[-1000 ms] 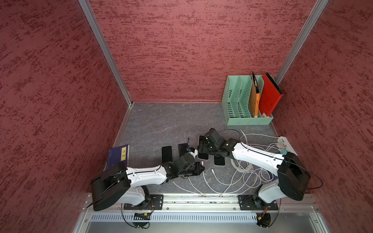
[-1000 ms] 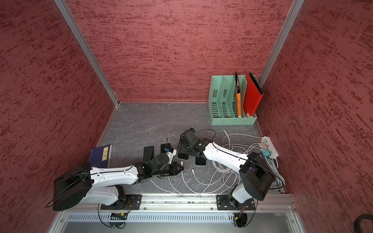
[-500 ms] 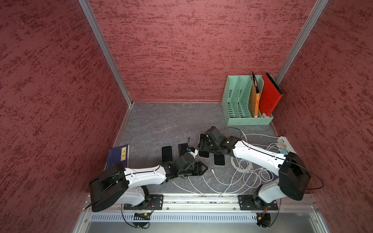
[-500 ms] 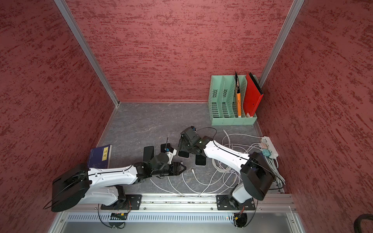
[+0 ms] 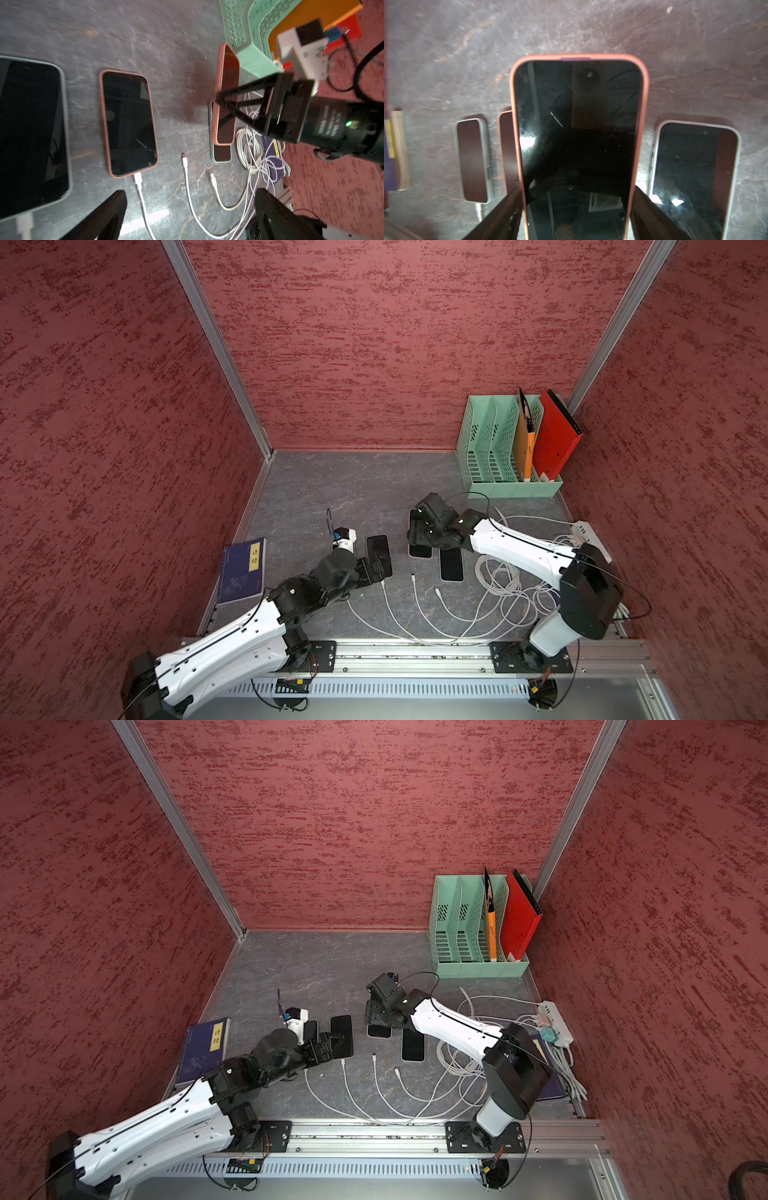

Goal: Unplug the charging cable from the phone
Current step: Place the phone at the center of the board.

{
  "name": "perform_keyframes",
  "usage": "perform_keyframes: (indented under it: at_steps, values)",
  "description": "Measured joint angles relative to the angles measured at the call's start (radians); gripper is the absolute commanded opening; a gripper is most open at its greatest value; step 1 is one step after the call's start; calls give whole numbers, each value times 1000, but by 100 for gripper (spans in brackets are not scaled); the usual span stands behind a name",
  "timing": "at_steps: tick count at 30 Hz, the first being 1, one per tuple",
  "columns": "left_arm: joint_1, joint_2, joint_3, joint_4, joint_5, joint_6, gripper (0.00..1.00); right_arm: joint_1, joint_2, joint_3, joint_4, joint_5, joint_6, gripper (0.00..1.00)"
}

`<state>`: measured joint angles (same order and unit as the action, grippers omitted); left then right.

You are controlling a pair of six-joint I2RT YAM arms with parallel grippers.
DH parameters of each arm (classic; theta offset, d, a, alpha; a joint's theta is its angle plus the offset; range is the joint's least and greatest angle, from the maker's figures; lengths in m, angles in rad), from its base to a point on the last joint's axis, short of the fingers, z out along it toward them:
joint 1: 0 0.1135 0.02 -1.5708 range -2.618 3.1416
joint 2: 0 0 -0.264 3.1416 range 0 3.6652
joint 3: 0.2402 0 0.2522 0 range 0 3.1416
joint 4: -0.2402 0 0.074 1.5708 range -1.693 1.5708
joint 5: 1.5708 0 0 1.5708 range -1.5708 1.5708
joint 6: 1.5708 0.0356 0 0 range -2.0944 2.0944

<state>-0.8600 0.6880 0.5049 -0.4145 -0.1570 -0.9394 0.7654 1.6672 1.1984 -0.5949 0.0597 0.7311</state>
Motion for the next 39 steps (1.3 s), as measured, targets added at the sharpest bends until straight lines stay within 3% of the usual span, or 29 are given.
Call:
perform_keyframes:
  at_steps: [10,24,35,39]
  values:
    - [74,-64,-66,-72,23,-25,100,-1,151,29,-30,24,-43,31]
    - [83,-71,-66,-78,53,-5,100,14,254,72,-21,58,-63,32]
    - [86,-78,-67,-70,66,-13,100,83,247,38,29,50,-18,32]
    - [87,-64,-66,-63,66,-14,100,93,233,20,42,31,5,38]
